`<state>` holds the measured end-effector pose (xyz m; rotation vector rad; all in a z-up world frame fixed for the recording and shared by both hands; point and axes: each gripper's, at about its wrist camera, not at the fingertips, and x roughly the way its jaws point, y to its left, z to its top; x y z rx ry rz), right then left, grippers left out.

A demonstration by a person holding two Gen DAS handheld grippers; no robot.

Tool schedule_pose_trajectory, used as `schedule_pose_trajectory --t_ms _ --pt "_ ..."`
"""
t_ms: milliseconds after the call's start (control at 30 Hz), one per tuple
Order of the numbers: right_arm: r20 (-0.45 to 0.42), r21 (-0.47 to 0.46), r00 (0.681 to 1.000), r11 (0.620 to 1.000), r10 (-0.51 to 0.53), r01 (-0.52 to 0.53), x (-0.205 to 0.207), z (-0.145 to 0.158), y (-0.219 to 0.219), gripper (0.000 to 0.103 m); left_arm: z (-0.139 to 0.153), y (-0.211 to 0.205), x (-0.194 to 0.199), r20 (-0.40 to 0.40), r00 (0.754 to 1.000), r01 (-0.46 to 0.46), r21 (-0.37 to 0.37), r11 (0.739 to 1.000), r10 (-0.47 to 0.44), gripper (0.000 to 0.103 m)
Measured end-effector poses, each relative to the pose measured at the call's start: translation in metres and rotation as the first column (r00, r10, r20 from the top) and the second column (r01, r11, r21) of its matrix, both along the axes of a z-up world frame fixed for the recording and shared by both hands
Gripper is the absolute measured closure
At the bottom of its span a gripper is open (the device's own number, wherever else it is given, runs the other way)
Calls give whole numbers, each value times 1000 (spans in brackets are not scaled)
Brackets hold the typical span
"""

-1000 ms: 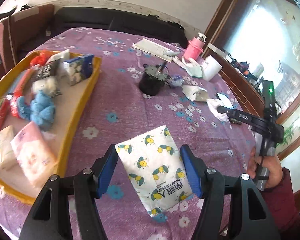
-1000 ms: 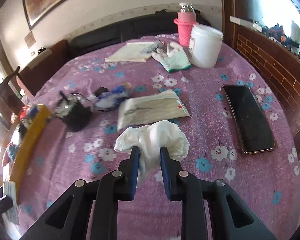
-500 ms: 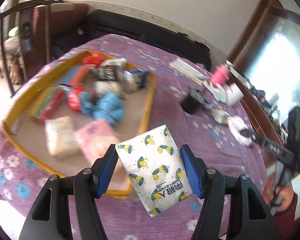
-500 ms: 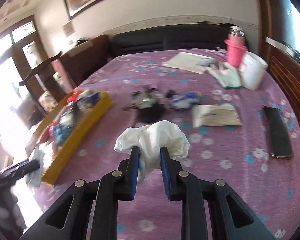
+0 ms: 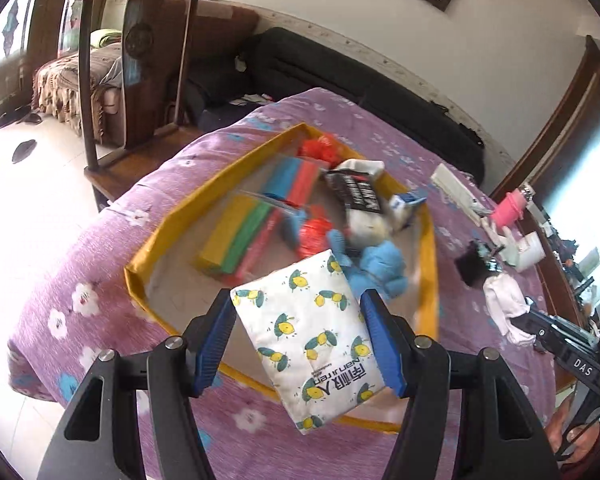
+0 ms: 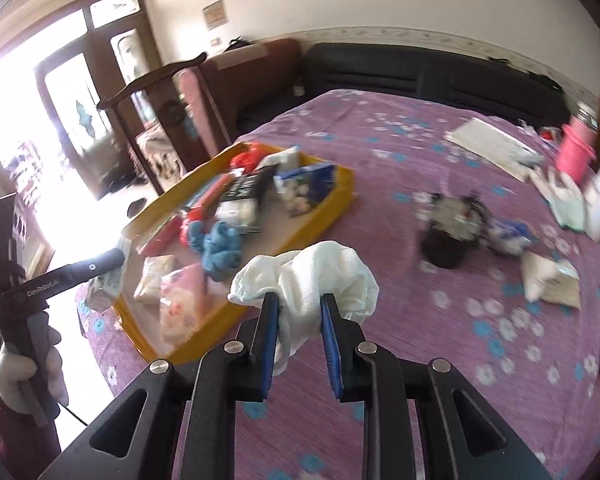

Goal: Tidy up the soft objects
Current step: 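Carry both items over the tray and open both grippers to release them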

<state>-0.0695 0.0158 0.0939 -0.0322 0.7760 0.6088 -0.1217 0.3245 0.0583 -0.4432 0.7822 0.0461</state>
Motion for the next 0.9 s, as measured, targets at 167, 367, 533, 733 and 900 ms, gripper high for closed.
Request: schedule_pose_trajectory --t_ms 167,367,533,733,900 --pt "-12 -47 999 998 42 -42 24 -3 44 79 -17 8 18 -54 999 -2 10 1000 3 39" --pt "-36 -123 997 990 63 -67 55 -12 87 79 -23 2 27 -58 998 3 81 997 2 39" --pt "-68 -187 996 980 59 -71 78 -26 107 79 -24 -5 28 -46 999 9 110 994 -4 29" --pt "-109 -219 993 973 52 -75 99 -44 121 79 -23 -8 27 -40 999 7 128 992 -2 23" --pt "-115 -225 992 972 43 -68 106 -53 125 78 -20 -13 25 -42 999 0 160 987 7 20"
